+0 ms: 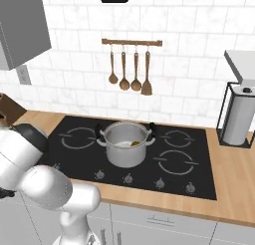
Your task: Put the avocado and avocado in the pot. Retrieve the spatula and lightly stir the vegetables in the pot.
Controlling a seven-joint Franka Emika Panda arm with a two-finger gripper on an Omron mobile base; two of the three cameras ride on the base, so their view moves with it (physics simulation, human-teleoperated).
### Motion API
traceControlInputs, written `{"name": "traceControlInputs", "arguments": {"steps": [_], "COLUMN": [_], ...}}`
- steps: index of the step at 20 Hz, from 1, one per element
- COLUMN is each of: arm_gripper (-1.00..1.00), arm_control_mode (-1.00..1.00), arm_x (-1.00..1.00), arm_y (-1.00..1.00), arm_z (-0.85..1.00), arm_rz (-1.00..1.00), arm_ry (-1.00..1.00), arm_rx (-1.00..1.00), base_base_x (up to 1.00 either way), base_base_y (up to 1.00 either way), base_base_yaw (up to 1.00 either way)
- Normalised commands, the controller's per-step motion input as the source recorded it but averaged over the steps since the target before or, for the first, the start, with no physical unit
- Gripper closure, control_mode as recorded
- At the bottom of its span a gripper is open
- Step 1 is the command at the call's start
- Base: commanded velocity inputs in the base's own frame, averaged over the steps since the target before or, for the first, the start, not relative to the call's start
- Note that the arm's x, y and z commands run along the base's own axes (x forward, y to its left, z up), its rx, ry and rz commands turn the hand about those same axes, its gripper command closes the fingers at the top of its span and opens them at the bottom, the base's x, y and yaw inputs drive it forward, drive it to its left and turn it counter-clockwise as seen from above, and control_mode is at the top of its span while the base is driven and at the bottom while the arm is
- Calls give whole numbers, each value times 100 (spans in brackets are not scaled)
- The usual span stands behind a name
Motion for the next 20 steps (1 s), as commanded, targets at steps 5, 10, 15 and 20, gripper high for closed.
{"name": "traceControlInputs", "arguments": {"steps": [5, 10, 15, 20], "arm_gripper": [-100, -100, -100, -100], "arm_control_mode": [-100, -100, -100, -100], "arm_x": [23, 24, 21, 13], "arm_y": [25, 15, 10, 1], "arm_z": [-33, -31, -34, -38], "arm_rz": [9, 12, 11, 7], "arm_ry": [2, 0, 0, 0], "arm_rx": [-20, -12, -2, -1], "base_base_x": [0, 0, 0, 0], "base_base_y": [0, 0, 0, 0], "base_base_yaw": [0, 0, 0, 0]}}
